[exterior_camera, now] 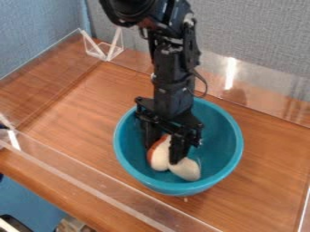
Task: Remove the mushroom from inside the blue bowl and put it on the table
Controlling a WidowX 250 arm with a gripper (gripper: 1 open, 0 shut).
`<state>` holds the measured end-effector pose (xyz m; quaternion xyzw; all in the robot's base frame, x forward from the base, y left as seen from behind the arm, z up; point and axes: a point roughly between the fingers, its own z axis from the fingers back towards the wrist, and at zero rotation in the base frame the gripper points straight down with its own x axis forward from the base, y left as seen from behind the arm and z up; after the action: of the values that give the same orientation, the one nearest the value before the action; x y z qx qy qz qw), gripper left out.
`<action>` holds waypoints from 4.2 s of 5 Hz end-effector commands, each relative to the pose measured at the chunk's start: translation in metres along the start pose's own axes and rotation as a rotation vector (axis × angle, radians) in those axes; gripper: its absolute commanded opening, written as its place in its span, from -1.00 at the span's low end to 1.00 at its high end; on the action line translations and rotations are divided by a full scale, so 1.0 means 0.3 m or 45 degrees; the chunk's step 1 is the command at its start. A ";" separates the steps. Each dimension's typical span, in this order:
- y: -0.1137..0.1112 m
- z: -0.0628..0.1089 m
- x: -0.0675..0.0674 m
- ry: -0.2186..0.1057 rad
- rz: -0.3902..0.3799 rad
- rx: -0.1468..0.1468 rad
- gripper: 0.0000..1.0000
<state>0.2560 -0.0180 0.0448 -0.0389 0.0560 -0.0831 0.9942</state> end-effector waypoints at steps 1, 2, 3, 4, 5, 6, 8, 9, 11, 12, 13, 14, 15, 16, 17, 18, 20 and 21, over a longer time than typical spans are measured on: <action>0.010 0.053 0.005 -0.077 0.013 0.001 -1.00; 0.011 0.062 0.004 -0.091 0.016 -0.001 -1.00; 0.012 0.067 0.005 -0.102 0.019 -0.003 -1.00; 0.012 0.068 0.005 -0.110 0.022 -0.004 -1.00; 0.013 0.069 0.006 -0.118 0.025 -0.005 -1.00; 0.013 0.069 0.008 -0.124 0.027 -0.005 -1.00; 0.025 0.149 -0.009 -0.171 0.029 -0.006 -1.00; 0.046 0.200 -0.020 -0.196 0.046 -0.003 -1.00; 0.187 0.273 -0.041 -0.191 0.132 0.044 -1.00; 0.207 0.276 -0.046 -0.182 0.139 0.063 -1.00; 0.207 0.261 -0.042 -0.170 0.139 0.072 -1.00; 0.192 0.240 -0.035 -0.159 0.128 0.072 1.00; 0.179 0.222 -0.029 -0.150 0.120 0.072 -1.00; 0.165 0.209 -0.028 -0.143 0.112 0.071 -1.00; 0.149 0.190 -0.026 -0.135 0.098 0.070 -1.00; 0.136 0.183 -0.030 -0.130 0.083 0.074 -1.00; 0.113 0.185 -0.035 -0.133 0.054 0.077 -1.00; 0.104 0.186 -0.036 -0.135 0.042 0.079 -1.00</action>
<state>0.2542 0.0193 0.0845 -0.0167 0.0299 -0.0662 0.9972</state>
